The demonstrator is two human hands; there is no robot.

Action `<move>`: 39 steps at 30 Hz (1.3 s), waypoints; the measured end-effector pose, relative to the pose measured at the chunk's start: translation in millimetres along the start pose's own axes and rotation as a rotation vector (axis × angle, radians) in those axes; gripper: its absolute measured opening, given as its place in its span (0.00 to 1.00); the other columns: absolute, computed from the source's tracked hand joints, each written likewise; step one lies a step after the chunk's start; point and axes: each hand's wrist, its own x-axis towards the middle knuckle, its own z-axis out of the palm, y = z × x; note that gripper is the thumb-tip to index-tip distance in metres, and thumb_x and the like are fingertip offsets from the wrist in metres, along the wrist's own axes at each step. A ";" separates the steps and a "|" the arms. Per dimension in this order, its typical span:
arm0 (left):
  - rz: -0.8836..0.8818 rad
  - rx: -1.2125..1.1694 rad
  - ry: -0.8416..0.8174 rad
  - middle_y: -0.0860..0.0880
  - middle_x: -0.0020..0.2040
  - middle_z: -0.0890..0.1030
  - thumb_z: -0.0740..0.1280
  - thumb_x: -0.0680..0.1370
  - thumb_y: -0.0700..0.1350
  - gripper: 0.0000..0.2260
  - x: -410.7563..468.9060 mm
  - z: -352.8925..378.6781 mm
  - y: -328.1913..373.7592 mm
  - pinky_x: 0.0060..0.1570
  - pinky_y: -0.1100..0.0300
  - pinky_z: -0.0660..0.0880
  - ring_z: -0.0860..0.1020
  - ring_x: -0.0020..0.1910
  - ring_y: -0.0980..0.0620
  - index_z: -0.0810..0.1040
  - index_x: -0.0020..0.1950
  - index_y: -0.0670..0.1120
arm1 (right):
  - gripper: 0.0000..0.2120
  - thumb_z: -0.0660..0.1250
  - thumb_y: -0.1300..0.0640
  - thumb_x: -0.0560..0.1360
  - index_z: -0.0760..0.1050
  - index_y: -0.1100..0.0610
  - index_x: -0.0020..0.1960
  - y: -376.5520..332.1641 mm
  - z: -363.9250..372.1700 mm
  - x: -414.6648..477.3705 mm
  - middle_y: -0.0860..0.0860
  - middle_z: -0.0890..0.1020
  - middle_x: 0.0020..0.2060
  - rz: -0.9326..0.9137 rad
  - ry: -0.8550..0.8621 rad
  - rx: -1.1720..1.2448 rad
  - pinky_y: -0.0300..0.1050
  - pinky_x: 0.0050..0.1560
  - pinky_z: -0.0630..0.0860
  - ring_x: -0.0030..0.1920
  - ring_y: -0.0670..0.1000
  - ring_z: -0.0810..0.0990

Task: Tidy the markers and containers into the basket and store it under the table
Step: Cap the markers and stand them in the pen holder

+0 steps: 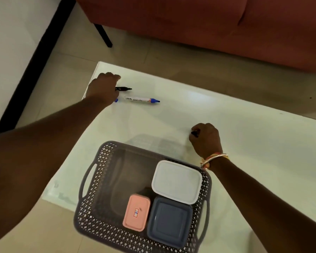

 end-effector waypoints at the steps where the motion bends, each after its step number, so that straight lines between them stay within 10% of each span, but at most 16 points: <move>1: 0.029 0.055 -0.027 0.41 0.63 0.75 0.65 0.77 0.39 0.21 5.7 2.3 2.1 0.57 0.45 0.73 0.72 0.63 0.39 0.71 0.71 0.45 | 0.09 0.71 0.59 0.73 0.82 0.58 0.52 0.7 -0.5 0.5 0.58 0.82 0.49 0.021 0.009 0.030 0.40 0.48 0.70 0.51 0.57 0.80; 12: 0.148 0.154 0.016 0.37 0.54 0.73 0.62 0.79 0.37 0.07 29.3 5.7 -0.2 0.46 0.44 0.75 0.76 0.50 0.35 0.76 0.55 0.36 | 0.12 0.76 0.55 0.71 0.84 0.56 0.53 -25.9 -22.2 -13.6 0.46 0.86 0.38 0.237 0.201 0.585 0.36 0.40 0.80 0.32 0.48 0.84; 17: 0.300 -0.403 0.310 0.41 0.52 0.78 0.64 0.81 0.43 0.11 -17.5 -47.3 52.3 0.51 0.56 0.71 0.77 0.50 0.44 0.78 0.61 0.40 | 0.07 0.75 0.62 0.72 0.84 0.61 0.51 -54.7 -52.4 -28.7 0.54 0.86 0.38 0.212 0.253 1.017 0.44 0.43 0.83 0.36 0.49 0.85; 22: 0.243 -0.886 0.207 0.56 0.46 0.83 0.73 0.76 0.45 0.12 -138.0 -56.7 132.5 0.42 0.72 0.73 0.79 0.41 0.61 0.81 0.59 0.48 | 0.08 0.74 0.63 0.73 0.84 0.62 0.52 -64.7 -93.2 -61.0 0.56 0.87 0.40 0.264 0.351 1.255 0.43 0.43 0.82 0.40 0.53 0.86; 39: 0.240 -1.024 0.036 0.59 0.49 0.85 0.71 0.78 0.45 0.08 -261.5 -39.2 273.2 0.43 0.67 0.77 0.82 0.45 0.59 0.83 0.56 0.49 | 0.10 0.75 0.61 0.72 0.84 0.61 0.54 20.3 -147.5 -167.6 0.54 0.87 0.41 0.198 0.336 1.156 0.49 0.47 0.84 0.41 0.52 0.87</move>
